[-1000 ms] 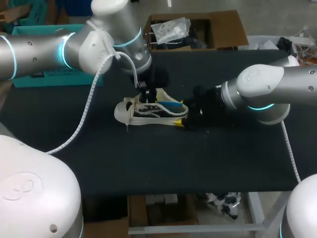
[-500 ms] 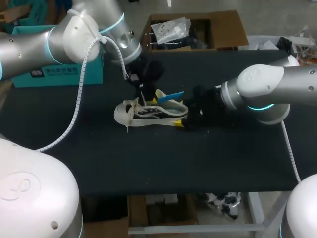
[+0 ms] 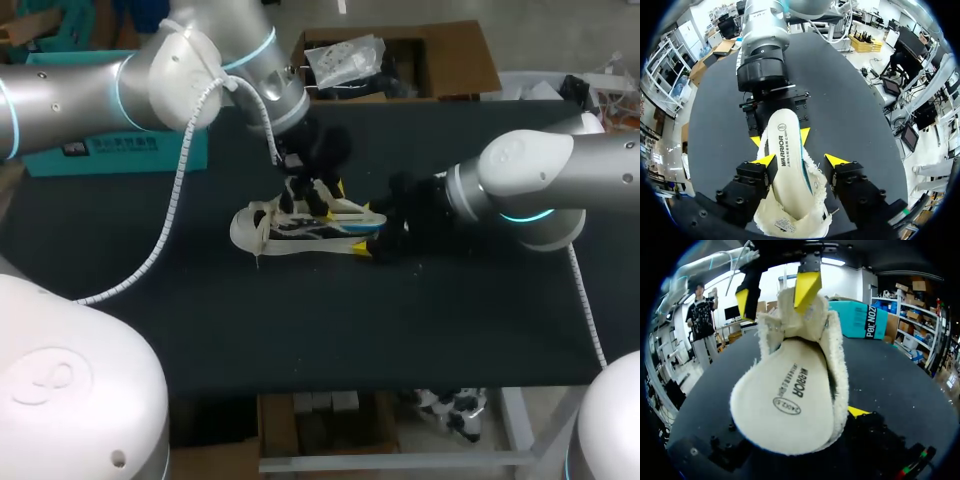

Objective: Open the shoe tongue, take the insole out of the shoe, put the insole back into the shoe, and pack the shoe into the shoebox

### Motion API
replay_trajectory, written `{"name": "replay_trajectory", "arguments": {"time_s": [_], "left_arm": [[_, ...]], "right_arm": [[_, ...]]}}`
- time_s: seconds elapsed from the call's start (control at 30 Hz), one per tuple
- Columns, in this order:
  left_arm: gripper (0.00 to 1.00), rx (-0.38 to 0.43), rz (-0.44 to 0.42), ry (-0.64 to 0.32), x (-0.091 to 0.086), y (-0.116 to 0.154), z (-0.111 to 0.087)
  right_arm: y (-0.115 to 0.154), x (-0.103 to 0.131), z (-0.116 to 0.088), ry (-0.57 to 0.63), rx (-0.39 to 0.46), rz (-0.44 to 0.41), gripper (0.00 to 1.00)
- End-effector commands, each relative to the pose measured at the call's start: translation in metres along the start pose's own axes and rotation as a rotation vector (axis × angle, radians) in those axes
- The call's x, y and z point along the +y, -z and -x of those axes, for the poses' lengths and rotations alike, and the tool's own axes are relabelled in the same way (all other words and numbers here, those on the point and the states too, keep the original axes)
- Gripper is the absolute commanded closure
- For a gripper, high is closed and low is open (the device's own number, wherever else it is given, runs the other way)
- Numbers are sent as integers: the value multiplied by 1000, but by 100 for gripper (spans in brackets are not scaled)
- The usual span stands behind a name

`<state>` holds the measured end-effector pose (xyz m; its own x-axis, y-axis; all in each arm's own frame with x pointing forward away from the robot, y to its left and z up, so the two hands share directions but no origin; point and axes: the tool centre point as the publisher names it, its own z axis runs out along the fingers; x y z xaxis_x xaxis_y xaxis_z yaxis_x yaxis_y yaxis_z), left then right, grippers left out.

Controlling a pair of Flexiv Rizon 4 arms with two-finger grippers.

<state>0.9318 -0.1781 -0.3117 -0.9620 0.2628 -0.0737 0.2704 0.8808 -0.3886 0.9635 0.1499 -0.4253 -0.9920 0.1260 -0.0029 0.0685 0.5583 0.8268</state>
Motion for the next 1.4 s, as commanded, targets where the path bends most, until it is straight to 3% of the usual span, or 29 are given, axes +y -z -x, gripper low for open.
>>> {"name": "replay_trajectory", "arguments": {"time_s": [0.03, 0.2, 0.6, 0.73, 1.17, 1.23, 1.4], "left_arm": [[35, -38, 29, -5, -12, -10, -10], [31, -74, 52, -14, -17, -25, -12], [33, -221, 92, 14, -18, -56, -15], [27, -258, 97, 2, -18, -61, -12], [38, -286, 79, -5, -13, -67, 15], [52, -282, 74, -6, -13, -68, 19], [54, -290, 77, 3, -14, -67, 27]], "right_arm": [[-5, -7, 1, 1, 3, 5, 100], [-5, -7, 1, 1, 3, 5, 100], [-5, -7, 1, 1, 3, 5, 100], [-5, -7, 1, 1, 3, 5, 100], [-5, -7, 1, 1, 3, 5, 100], [-5, -7, 1, 1, 3, 5, 100], [-5, -7, 1, 1, 3, 5, 100]]}}
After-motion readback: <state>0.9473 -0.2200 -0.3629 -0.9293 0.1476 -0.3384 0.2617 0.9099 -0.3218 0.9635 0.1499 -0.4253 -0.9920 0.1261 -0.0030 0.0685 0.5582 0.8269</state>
